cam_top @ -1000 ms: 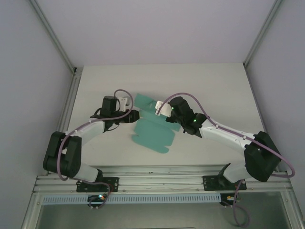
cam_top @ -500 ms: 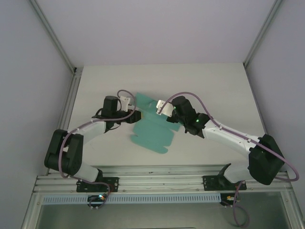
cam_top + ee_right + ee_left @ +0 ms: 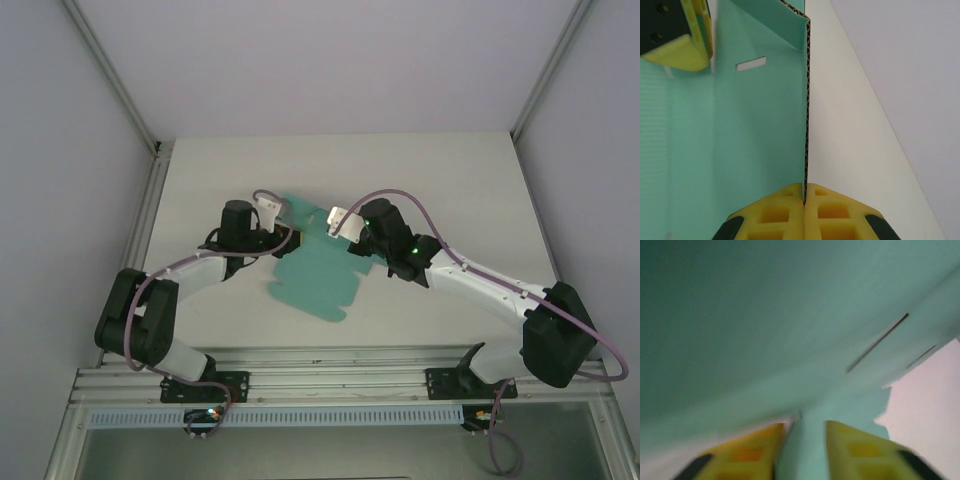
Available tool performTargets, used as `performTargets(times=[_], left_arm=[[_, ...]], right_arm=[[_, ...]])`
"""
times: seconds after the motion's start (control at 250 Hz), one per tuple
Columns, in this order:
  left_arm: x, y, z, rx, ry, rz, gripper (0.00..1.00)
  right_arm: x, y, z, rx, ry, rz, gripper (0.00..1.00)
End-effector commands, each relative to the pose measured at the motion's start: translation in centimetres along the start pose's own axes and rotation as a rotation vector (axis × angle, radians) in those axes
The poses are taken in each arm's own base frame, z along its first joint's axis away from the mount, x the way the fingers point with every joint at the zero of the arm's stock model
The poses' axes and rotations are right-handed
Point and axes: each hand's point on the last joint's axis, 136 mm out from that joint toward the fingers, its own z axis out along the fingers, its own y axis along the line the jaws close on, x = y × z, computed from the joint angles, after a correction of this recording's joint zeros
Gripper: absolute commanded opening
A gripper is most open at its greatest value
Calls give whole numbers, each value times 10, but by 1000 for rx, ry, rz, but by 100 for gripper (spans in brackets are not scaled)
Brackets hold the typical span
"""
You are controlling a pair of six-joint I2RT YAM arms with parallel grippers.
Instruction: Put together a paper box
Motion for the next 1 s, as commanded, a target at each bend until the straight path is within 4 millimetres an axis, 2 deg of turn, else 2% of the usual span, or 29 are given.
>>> performTargets(times=[0.0,0.036,0.084,0.16,0.212,0.232,0.323,0.575,0.707,0.823,0.994], left_arm=[[-12,-20,2,19,-17,117,10],[-11,-24,3,-1,-10,150,5],[-10,-30,3,-29,-9,202,3],[-9,-30,7,-92,-2,235,3],[-8,-29,11,-122,8,237,6],[-7,-27,13,-148,14,238,6],[1,-25,21,-243,61,312,5],[3,-46,41,-285,51,422,5],[8,-43,56,-366,96,490,5],[18,-32,68,-423,158,509,5],[15,-36,75,-509,158,571,7]], right_arm=[[-21,-11,-12,-7,-59,37,0],[-20,-8,-11,-18,-53,36,0],[-19,-4,-8,-27,-45,32,0],[-18,1,-3,-16,-30,13,0],[-20,-3,-3,8,-24,16,0],[-15,1,5,2,1,14,0],[-12,-6,13,43,38,45,0],[4,11,30,22,97,77,0],[5,15,31,15,91,97,0],[6,18,30,12,76,104,0],[14,23,34,10,97,105,0]])
